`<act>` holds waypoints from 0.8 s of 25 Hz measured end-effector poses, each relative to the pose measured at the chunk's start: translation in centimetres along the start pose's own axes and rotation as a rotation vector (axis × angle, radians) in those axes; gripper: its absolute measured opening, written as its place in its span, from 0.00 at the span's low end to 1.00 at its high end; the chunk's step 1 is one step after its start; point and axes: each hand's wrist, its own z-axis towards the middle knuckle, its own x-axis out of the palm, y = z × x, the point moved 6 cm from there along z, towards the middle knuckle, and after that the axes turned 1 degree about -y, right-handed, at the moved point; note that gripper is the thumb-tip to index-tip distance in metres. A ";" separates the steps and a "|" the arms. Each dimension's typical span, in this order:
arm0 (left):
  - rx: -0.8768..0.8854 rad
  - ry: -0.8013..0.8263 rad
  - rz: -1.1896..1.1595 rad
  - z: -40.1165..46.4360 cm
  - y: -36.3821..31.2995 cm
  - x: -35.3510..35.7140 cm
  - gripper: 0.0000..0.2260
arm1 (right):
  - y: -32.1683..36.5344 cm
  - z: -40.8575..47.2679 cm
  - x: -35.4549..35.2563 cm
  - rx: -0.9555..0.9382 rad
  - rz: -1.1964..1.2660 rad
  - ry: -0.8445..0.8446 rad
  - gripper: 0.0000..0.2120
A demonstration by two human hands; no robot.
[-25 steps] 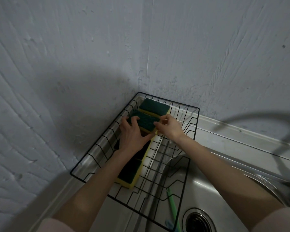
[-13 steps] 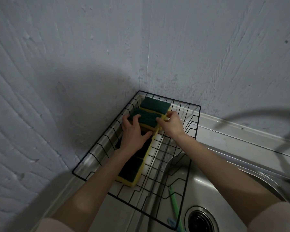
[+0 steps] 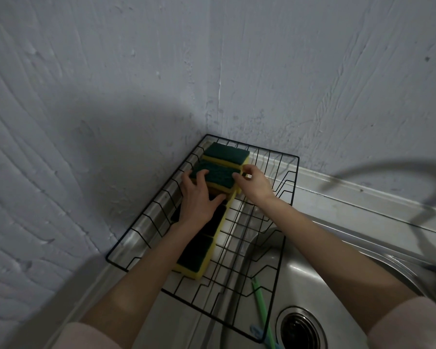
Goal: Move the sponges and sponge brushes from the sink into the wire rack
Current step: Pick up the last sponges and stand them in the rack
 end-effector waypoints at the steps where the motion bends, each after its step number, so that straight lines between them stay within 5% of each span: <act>1: -0.001 0.014 0.005 0.0 0.0 0.0 0.32 | 0.1 -0.1 -0.1 -0.001 0.002 0.010 0.22; 9: 0.015 0.087 0.151 -1.8 -1.5 -1.5 0.37 | 1.7 -3.4 -2.5 -0.051 -0.057 0.038 0.22; 20: 0.326 0.072 0.075 -9.6 -10.5 -3.5 0.13 | 1.1 -11.8 -10.0 -0.110 -0.023 -0.108 0.13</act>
